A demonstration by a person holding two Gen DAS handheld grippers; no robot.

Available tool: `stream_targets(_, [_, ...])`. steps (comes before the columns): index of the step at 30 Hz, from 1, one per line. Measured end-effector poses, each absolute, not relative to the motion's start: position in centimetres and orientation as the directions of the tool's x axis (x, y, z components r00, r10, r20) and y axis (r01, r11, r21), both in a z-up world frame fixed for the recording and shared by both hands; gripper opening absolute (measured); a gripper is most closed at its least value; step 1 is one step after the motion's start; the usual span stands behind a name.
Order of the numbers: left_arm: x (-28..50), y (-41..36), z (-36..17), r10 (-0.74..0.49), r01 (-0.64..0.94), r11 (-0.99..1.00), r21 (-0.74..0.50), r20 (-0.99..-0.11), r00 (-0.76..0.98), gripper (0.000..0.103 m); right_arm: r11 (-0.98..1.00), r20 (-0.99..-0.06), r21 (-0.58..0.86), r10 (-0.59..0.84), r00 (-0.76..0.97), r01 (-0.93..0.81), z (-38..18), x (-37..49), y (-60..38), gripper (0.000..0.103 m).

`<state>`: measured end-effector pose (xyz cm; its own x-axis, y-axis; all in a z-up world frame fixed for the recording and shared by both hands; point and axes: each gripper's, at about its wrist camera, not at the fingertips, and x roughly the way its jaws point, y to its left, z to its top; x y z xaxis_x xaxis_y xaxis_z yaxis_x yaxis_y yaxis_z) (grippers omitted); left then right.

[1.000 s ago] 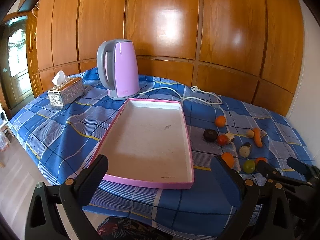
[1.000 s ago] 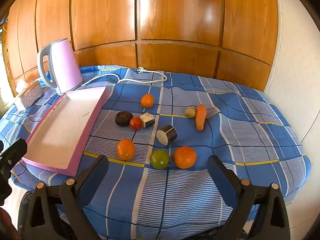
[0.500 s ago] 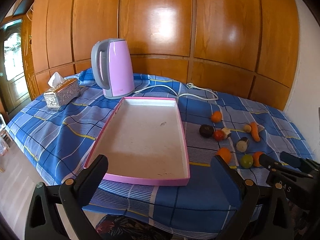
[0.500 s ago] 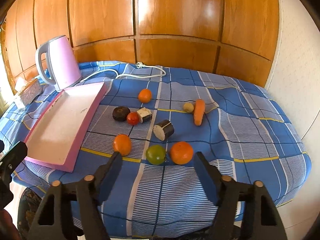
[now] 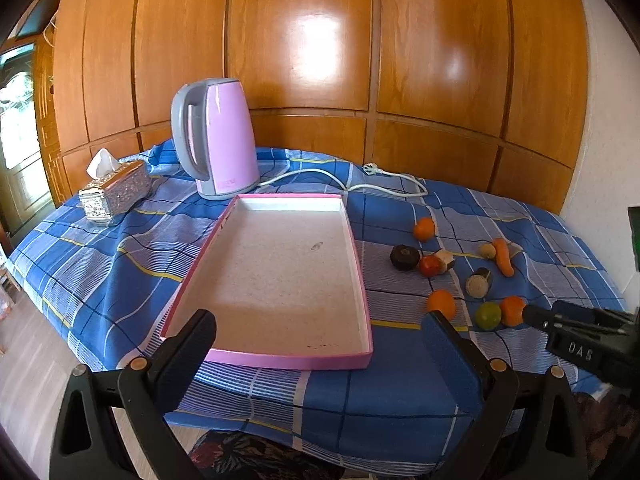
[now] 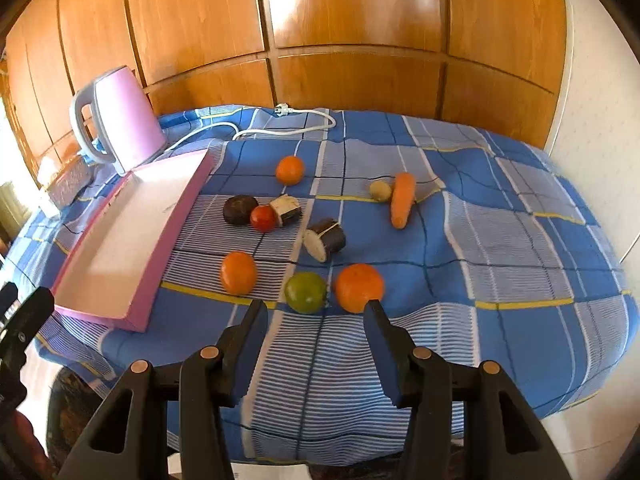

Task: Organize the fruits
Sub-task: 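Move both tools toward the oranges beside the pink tray, then grasp the small orange with the left tool while the right tool grasps the large orange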

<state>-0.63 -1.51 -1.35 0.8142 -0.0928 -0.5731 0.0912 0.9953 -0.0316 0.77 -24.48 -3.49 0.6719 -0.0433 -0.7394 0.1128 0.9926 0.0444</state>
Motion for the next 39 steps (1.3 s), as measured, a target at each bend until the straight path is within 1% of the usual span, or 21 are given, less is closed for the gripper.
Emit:
stream_targets(4, [-0.6,-2.1,-1.7,-0.107,0.113,0.993,-0.026,-0.583,0.805,0.103,0.990,-0.759,0.061,-0.037,0.650,0.127,-3.9,1.0,-25.6,0.051])
stream_targets(7, [-0.4,-2.4,-2.0,-0.128,0.133,0.990,-0.034,-0.594,0.794,0.102,0.989,-0.769,0.065,-0.034,0.639,0.131,-4.4,1.1,-26.0,0.046])
stream_targets(15, [0.3,-3.6,-2.2,-0.159,0.186,0.982,-0.018,-0.604,0.781,0.102,0.984,-0.778,0.110,-0.001,0.628,0.138,-5.1,1.3,-26.6,0.046])
stream_targets(18, [0.9,-4.4,-2.5,-0.183,0.220,0.975,-0.017,-0.618,0.764,0.099,0.983,-0.775,0.122,0.009,0.632,0.136,-5.2,1.4,-26.8,0.046])
stream_targets(23, [2.2,-5.7,-3.1,-0.231,0.279,0.960,-0.029,-0.650,0.724,0.089,0.976,-0.771,0.131,-0.010,0.637,0.175,-5.4,1.6,-27.9,0.046])
stream_targets(25, [2.7,-6.4,-3.5,-0.247,0.300,0.953,-0.035,-0.661,0.709,0.083,0.970,-0.769,0.150,-0.009,0.639,0.194,-5.5,1.8,-28.6,0.046])
stream_targets(28, [3.6,-7.4,-4.1,-0.278,0.336,0.941,-0.051,-0.682,0.677,0.079,0.964,-0.770,0.172,0.004,0.639,0.202,-6.0,2.1,-29.3,0.046])
stream_targets(30, [4.1,-7.9,-4.4,-0.294,0.349,0.935,-0.064,-0.691,0.660,0.077,0.961,-0.766,0.190,0.017,0.642,0.202,-6.2,2.4,-29.7,0.046])
stream_targets(37, [6.5,-9.5,-5.2,-0.335,0.370,0.922,-0.116,-0.720,0.608,0.077,0.960,-0.751,0.222,0.056,0.657,0.172,-6.6,3.8,-29.8,0.046])
stream_targets(39, [7.4,-10.0,-5.7,-0.333,0.364,0.923,-0.124,-0.733,0.593,0.077,0.964,-0.757,0.205,0.045,0.652,0.171,-7.0,4.5,-29.6,0.046])
